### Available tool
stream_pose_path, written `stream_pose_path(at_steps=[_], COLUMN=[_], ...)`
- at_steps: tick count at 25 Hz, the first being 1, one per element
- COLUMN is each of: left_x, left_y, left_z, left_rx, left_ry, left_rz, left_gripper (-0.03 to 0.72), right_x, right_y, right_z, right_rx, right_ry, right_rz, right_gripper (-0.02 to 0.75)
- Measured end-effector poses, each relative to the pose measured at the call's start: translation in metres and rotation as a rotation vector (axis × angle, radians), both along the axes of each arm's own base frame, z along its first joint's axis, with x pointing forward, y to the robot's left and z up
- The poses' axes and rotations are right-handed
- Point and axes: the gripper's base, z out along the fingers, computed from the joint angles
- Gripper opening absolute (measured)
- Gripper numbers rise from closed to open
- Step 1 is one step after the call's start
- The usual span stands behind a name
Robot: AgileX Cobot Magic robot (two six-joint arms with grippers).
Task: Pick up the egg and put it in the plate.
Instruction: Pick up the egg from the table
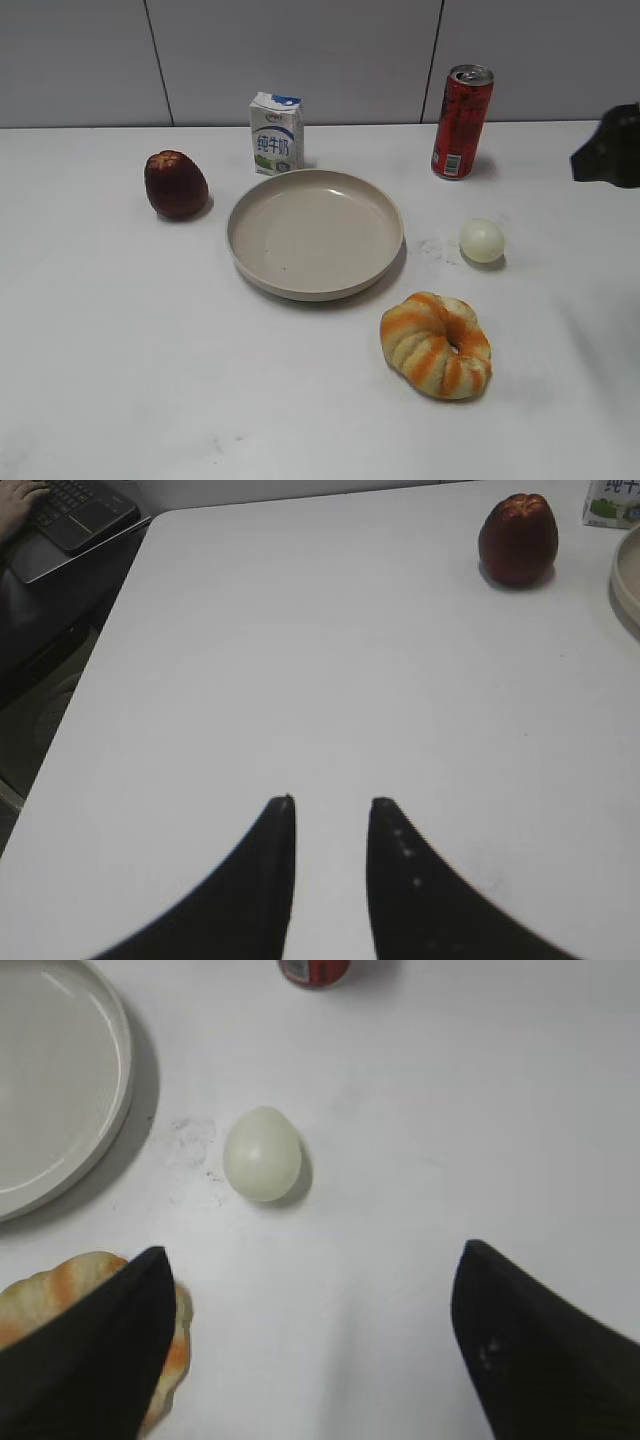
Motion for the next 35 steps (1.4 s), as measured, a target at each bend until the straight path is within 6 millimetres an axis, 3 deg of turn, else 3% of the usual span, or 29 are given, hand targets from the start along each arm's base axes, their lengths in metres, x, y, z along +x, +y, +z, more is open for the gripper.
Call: stream_pose_path(at_steps=[7, 10, 14, 21, 26, 30, 35], left_x=[0.0, 0.0, 0.0, 0.0, 0.0, 0.0, 0.0], left_y=[0.0, 0.0, 0.0, 0.0, 0.0, 0.0, 0.0], left_z=[0.0, 0.0, 0.0, 0.0, 0.0, 0.0, 0.0], left_rx=[0.0, 0.0, 0.0, 0.0, 0.0, 0.0, 0.0], left_ry=[0.0, 0.0, 0.0, 0.0, 0.0, 0.0, 0.0], left_rz=[0.0, 0.0, 0.0, 0.0, 0.0, 0.0, 0.0], left_gripper=[0.19, 0.19, 0.19, 0.19, 0.19, 0.19, 0.19], right_x=[0.092, 0.12, 0.141, 0.145, 0.144, 0.143, 0.152], right_y=[0.037, 0.044, 0.049, 0.051, 0.051, 0.054, 0.071], right_z=[-0.046, -0.073, -0.108, -0.151, -0.155, -0.151, -0.118], right_rx=[-0.04, -0.043, -0.052, -0.059, -0.051, -0.037, 0.0], right_ry=[0.273, 0.337, 0.403, 0.509, 0.528, 0.571, 0.597], right_rz=[0.066, 0.054, 0.048, 0.033, 0.03, 0.031, 0.071], right_gripper=[0.641, 0.634, 0.631, 0.573, 0.447, 0.442, 0.442])
